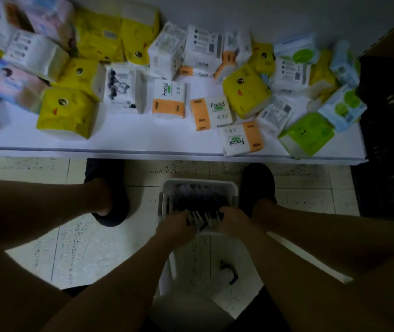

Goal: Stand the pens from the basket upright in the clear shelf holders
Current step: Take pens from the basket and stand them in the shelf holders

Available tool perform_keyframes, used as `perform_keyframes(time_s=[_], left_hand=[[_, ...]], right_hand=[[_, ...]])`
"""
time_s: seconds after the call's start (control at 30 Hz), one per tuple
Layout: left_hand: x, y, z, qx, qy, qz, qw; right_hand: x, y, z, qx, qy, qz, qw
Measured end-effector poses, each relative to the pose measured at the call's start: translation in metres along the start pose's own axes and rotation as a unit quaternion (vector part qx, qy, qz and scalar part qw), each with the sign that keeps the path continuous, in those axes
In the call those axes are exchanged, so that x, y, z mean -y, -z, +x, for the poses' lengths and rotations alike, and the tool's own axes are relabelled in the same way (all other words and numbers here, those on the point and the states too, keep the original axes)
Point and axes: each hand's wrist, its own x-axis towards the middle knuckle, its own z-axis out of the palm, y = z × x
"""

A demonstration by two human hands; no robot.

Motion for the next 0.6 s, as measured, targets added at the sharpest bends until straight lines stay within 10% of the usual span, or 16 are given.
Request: perform_keyframes(time_s=[0.6], left_hand=[[-0.035,-0.036,0.027,0.178,0.007,0.033,0.983]], right_hand=[[-0.019,-0.024,0.021,0.127,-0.021,0.025,0.991]])
